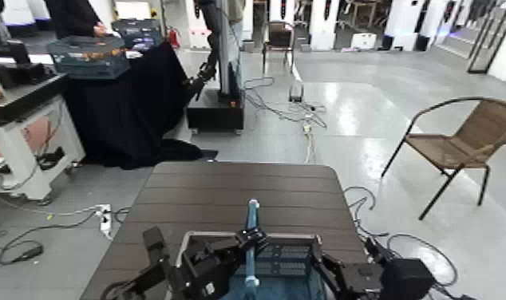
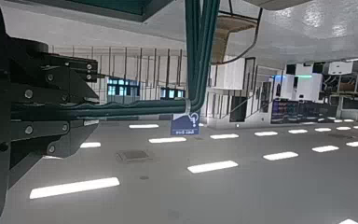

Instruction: Place the crate on the table.

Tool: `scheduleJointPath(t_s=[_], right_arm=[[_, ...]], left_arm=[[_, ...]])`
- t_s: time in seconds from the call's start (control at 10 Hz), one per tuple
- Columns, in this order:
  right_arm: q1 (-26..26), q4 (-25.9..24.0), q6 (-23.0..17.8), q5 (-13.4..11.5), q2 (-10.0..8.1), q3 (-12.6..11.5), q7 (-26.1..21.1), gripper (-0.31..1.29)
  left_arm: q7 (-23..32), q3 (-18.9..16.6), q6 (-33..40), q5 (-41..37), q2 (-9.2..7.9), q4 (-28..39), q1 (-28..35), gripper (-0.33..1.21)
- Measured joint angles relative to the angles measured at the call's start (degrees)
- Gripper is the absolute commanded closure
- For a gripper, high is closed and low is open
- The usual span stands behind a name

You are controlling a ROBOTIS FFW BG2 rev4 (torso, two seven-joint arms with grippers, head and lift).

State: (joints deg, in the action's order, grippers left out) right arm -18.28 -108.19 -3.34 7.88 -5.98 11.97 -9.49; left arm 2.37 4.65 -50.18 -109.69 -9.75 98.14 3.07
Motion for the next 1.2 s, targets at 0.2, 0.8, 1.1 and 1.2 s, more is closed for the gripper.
scheduleJointPath(t_s=[0.2, 0.8, 1.1, 1.2], right_arm=[[0.00, 0.00, 0.00, 0.10, 0.00, -0.01, 0.00, 0.13], [0.00, 0.04, 0.01, 0.20, 0.00, 0.07, 0.00, 0.13], [0.00, 0.17, 0.04, 0.26, 0.08, 0.05, 0.00, 0.13], [0.00, 0.23, 0.04, 0.28, 0.09, 0.07, 0.00, 0.13]], left_arm=[[0.00, 0.07, 0.11, 0.00, 0.06, -0.13, -0.01, 1.20], [0.00, 0.18, 0.14, 0.00, 0.09, -0.31, -0.07, 1.20], [-0.98, 1.57, -0.42, 0.00, -0.72, -2.55, -2.67, 1.20], [-1.42, 2.09, -1.15, 0.00, -1.17, -4.03, -4.22, 1.20]])
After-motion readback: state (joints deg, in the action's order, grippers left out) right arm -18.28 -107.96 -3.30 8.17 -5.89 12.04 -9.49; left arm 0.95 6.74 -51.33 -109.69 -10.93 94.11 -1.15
